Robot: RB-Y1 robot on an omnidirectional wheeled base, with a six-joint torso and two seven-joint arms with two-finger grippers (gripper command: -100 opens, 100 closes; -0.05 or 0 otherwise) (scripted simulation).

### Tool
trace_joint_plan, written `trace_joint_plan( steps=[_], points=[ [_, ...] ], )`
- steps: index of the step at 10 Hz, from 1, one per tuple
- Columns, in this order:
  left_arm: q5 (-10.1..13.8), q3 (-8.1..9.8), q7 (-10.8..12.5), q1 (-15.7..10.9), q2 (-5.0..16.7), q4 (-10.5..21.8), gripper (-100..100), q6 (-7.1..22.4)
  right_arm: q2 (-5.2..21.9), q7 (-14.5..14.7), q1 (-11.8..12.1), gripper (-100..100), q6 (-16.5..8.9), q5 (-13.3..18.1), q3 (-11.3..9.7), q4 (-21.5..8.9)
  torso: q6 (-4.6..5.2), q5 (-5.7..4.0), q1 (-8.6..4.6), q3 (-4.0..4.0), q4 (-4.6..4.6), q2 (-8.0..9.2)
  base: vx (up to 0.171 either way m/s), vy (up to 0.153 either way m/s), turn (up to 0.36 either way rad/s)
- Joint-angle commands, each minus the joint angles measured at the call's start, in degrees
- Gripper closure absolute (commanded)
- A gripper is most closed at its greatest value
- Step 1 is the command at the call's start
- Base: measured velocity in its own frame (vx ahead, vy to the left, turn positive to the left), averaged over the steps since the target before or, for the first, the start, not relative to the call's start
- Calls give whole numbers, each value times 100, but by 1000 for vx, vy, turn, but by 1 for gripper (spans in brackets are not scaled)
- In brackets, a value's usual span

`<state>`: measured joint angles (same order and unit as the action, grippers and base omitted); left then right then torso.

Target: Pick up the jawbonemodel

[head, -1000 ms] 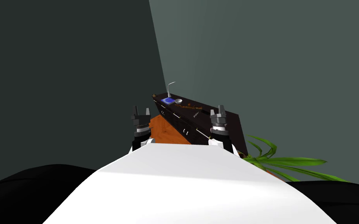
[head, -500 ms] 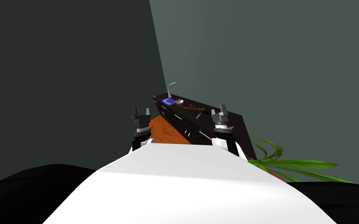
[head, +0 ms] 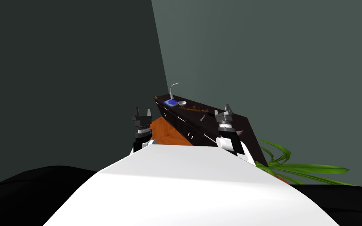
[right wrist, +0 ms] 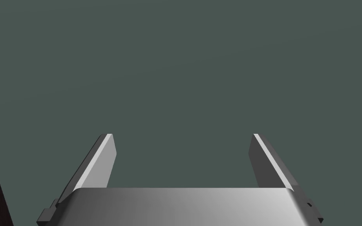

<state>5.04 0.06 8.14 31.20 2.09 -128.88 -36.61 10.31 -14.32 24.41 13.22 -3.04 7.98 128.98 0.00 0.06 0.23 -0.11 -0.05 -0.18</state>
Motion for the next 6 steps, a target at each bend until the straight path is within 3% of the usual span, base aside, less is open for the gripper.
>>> trace_joint_plan(
  steps=[1, 2, 3, 4, 5, 6],
  points=[
    [0, 0, 0, 0, 0, 0, 0, 0, 66, -286, -78, -100, -229, -84, 158, -22, 0, 0, 0, 0, 0, 0, 44, 73, -13],
    [0, 0, 0, 0, 0, 0, 0, 0, 66, -328, -78, -100, -229, -84, 158, -22, 0, 0, 3, 0, 0, 0, 39, 61, -13],
    [0, 0, 0, 0, 0, 0, 0, 0, 118, -555, -175, -100, -444, -159, 301, -59, 0, 0, -1, 1, 1, 2, 47, 68, -16],
    [0, 0, 0, 0, 0, 0, 0, 0, 118, -610, -175, -100, -462, -159, 301, -59, 0, 0, 1, 0, 0, -1, 44, 60, -9],
    [0, 0, 0, 0, 0, 0, 0, 0, 165, -820, -277, -100, -694, -235, 446, -103, 0, 0, -1, 0, 0, 0, 56, 68, -13],
    [0, 0, 0, 0, 0, 0, 0, 0, 165, -906, -277, -100, -715, -235, 446, -103, 0, 0, 1, -2, 0, -4, 46, 54, -11]
  ],
)
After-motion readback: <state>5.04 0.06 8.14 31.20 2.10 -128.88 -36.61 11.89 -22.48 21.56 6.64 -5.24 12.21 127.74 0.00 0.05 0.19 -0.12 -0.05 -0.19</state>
